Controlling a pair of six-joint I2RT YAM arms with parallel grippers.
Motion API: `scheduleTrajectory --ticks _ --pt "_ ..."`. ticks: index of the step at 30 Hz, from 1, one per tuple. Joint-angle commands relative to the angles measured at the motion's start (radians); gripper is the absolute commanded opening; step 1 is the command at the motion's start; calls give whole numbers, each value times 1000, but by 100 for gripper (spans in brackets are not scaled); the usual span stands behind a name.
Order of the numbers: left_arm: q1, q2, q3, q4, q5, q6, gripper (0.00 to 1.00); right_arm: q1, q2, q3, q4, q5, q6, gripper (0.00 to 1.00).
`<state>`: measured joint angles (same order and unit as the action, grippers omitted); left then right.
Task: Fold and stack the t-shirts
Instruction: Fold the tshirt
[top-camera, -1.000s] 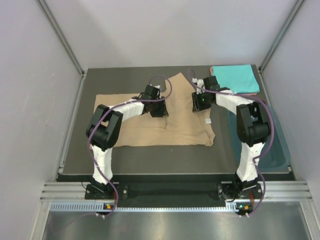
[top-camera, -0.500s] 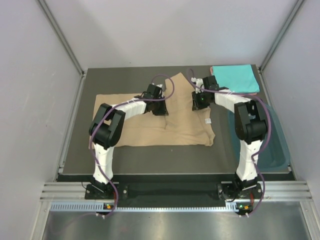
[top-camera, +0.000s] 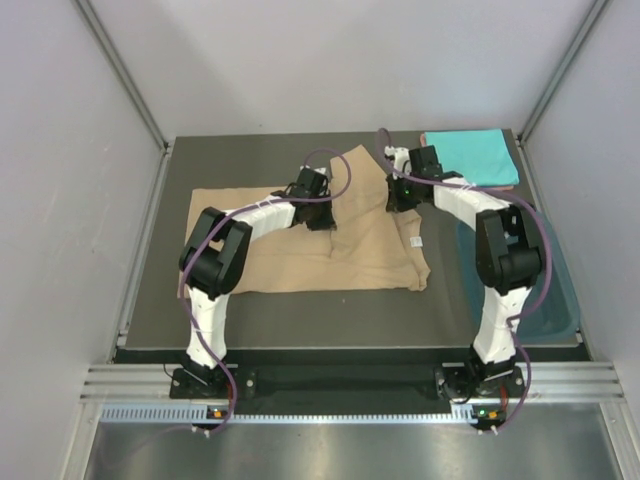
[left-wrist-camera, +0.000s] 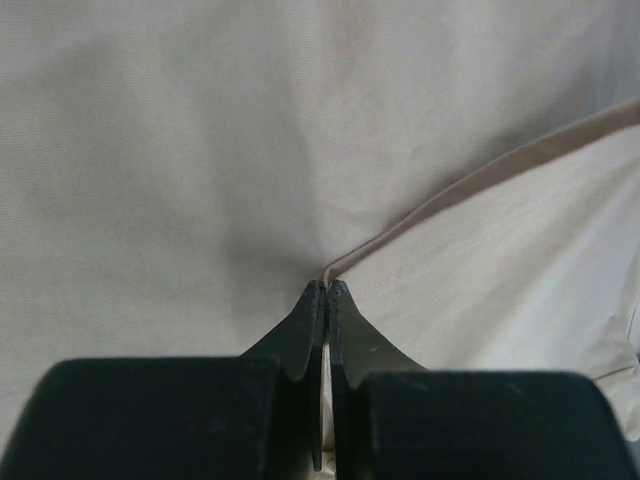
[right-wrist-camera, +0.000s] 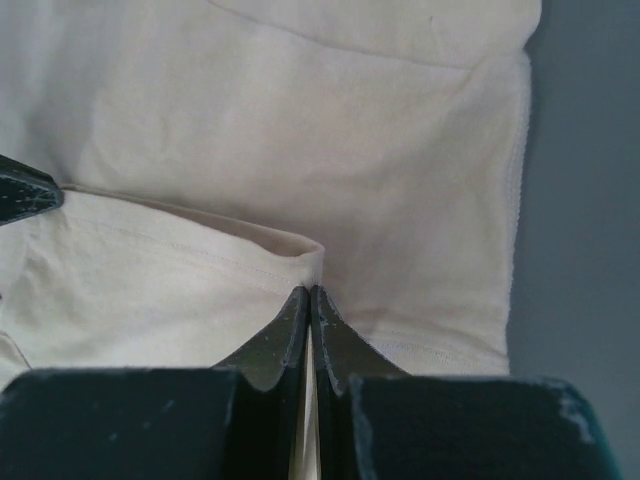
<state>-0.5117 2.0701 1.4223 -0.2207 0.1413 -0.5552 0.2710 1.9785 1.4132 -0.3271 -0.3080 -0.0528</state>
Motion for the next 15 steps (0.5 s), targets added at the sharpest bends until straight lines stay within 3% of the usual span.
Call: scheduleTrajectory --ticks 1,15 --pt "-4 -71 33 -11 -60 -26 0 4 -86 -10 72 9 -19 0" --pt "-5 -157 3 -26 -199 -75 0 16 -119 -45 172 -3 -32 0"
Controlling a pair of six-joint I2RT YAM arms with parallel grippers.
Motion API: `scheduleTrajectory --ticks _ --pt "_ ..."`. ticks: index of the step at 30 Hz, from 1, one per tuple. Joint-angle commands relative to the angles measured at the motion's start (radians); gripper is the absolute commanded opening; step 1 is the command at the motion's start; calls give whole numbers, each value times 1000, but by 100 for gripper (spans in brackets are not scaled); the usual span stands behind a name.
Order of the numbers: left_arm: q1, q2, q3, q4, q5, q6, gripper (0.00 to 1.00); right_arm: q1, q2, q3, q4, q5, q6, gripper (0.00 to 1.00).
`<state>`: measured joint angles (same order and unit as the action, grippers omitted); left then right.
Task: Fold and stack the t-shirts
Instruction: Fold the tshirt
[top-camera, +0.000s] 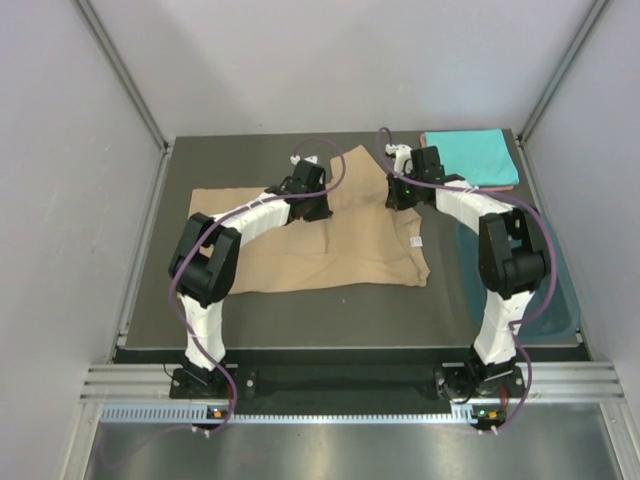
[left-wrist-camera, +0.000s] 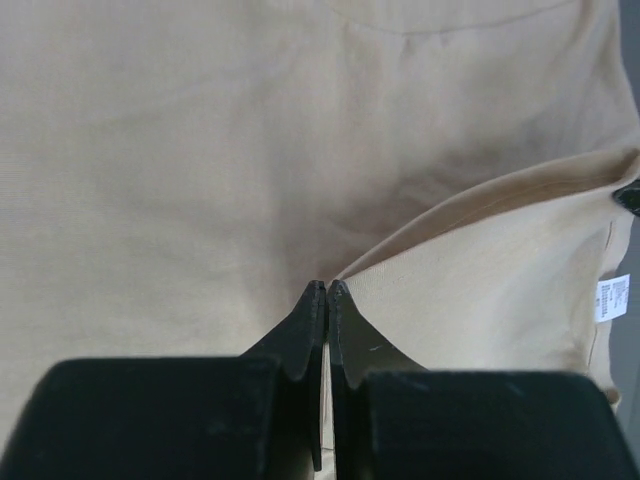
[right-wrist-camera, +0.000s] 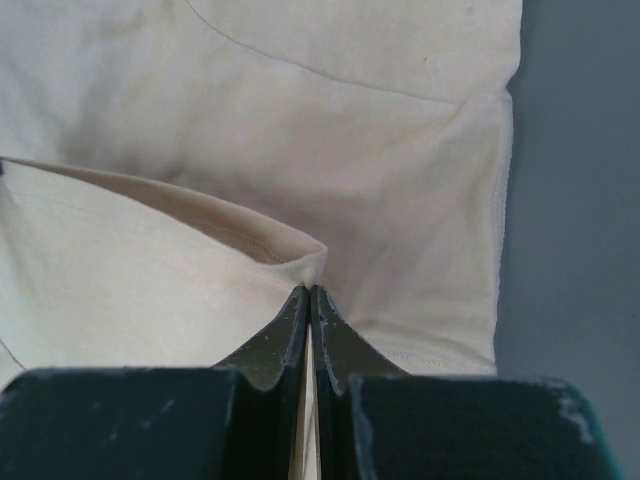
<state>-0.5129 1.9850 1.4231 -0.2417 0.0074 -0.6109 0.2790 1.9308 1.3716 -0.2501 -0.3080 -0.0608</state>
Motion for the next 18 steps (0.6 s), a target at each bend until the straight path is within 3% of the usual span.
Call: scheduleTrajectory --ticks 1,18 --pt "-4 -74 -1 -5 -75 -23 0 9 -72 -3 101 -5 -25 0" --pt "-13 3 -10 -39 -73 -47 0 40 -29 57 95 -11 -119 0"
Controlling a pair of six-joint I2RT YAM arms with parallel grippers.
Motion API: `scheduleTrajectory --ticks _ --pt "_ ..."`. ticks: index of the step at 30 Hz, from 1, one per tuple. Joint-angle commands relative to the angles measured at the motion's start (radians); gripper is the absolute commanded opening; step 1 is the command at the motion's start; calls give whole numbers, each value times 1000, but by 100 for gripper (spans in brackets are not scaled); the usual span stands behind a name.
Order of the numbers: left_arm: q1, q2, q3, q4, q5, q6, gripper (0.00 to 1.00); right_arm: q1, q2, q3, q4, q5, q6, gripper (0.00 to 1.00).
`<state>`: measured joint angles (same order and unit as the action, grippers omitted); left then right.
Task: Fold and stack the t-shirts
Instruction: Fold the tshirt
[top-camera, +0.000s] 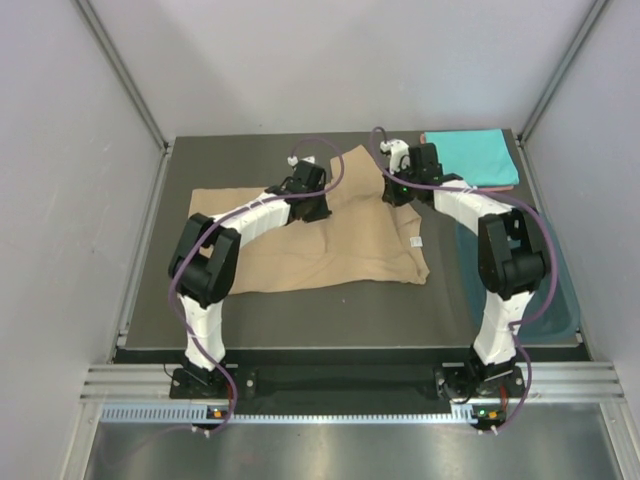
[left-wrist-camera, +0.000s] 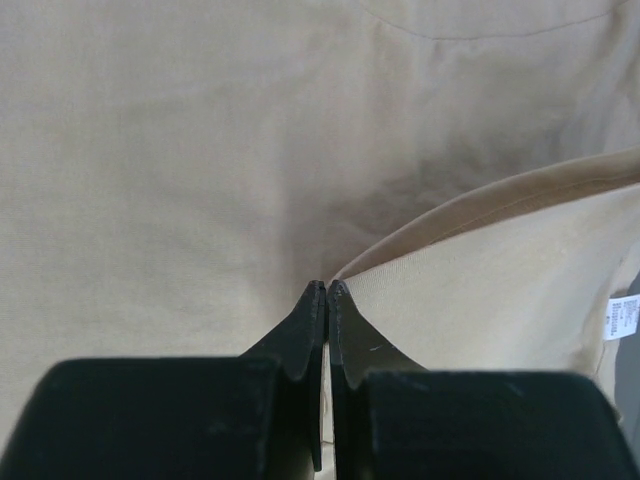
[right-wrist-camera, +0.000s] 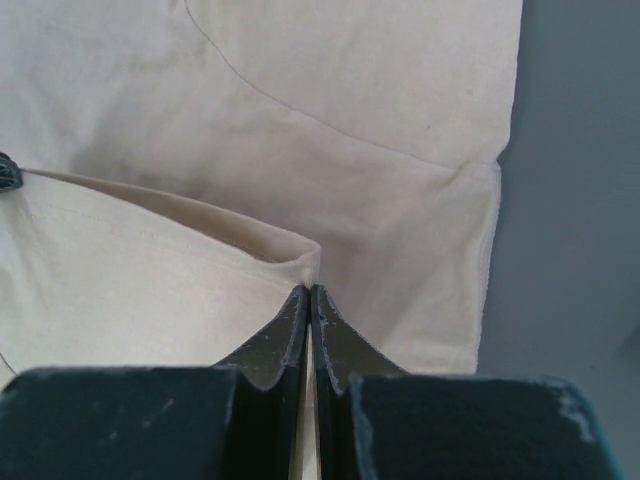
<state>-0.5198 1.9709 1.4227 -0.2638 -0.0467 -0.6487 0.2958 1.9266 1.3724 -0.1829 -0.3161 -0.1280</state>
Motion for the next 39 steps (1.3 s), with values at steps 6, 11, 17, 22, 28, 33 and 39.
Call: scheduleTrajectory --ticks 6,11,17,22,28,33,39 --pt "-14 40 -10 -46 -53 -26 0 45 -26 66 63 -1 -82 0" --pt "-19 60 -13 -61 -68 -45 0 72 9 108 46 -2 -122 0" --pt "-29 62 -21 -74 -99 -65 0 91 43 134 48 6 -136 0" --pt "-40 74 5 -109 -127 -74 0 94 57 137 34 12 -125 2" --pt "-42 72 63 -222 -205 -117 12 94 38 175 -62 150 -31 26" --pt "-42 37 153 -314 -255 -106 40 86 22 365 -376 540 264 40" --pt "-39 -64 178 -391 -269 -78 48 45 -109 266 -716 580 737 42"
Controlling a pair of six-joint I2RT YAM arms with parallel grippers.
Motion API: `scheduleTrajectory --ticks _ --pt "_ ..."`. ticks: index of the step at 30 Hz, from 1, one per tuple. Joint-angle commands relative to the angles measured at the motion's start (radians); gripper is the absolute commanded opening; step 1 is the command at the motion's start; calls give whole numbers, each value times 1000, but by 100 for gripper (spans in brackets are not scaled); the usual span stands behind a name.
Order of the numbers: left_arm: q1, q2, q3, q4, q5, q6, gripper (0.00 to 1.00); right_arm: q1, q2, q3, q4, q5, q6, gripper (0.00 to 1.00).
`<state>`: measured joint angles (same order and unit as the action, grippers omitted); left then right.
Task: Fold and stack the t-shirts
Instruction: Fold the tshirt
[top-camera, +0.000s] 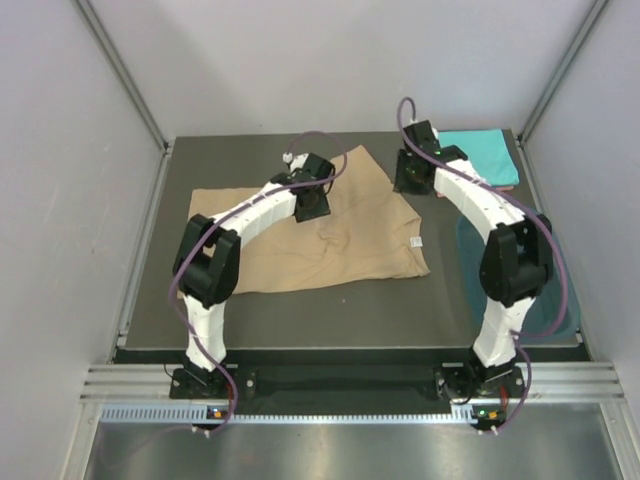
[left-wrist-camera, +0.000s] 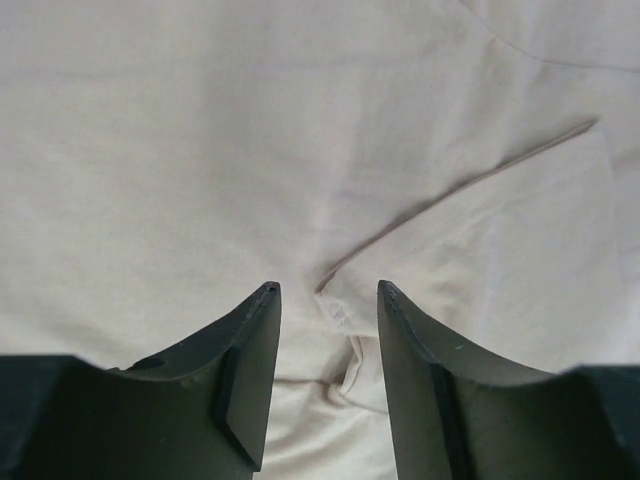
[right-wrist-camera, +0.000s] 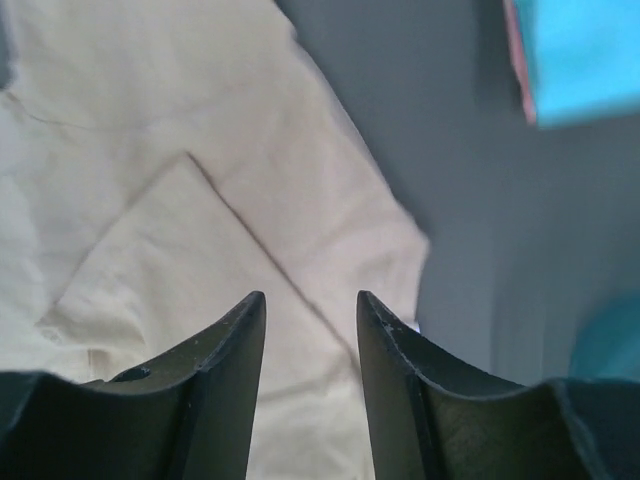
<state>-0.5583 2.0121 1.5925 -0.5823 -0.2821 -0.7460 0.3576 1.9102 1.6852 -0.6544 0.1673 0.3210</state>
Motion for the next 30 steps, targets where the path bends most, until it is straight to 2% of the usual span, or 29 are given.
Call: scheduleTrajectory --ticks 1,3,7,12,15,22,26,30 --pt "1 -143 -15 -74 -35 17 50 -19 -130 -70 -304 118 382 43" --pt "4 -190 -115 -56 -35 5 51 -26 -167 -137 -356 141 472 45" --pt "50 -295 -288 -4 15 -48 54 -35 -247 -258 -415 92 639 44" --pt "172 -358 -461 -16 24 -134 54 -37 -296 -401 -398 95 731 45" --pt "233 -403 -543 -23 -20 -189 54 -39 -318 -452 -384 87 762 45" --pt "319 -438 -637 -53 -149 -257 54 -20 -390 -576 -275 38 845 43" --pt "385 -437 -660 -45 -132 -262 53 1 -382 -599 -261 41 846 42" --pt "399 -409 -661 -70 -181 -289 53 15 -379 -639 -219 34 852 42"
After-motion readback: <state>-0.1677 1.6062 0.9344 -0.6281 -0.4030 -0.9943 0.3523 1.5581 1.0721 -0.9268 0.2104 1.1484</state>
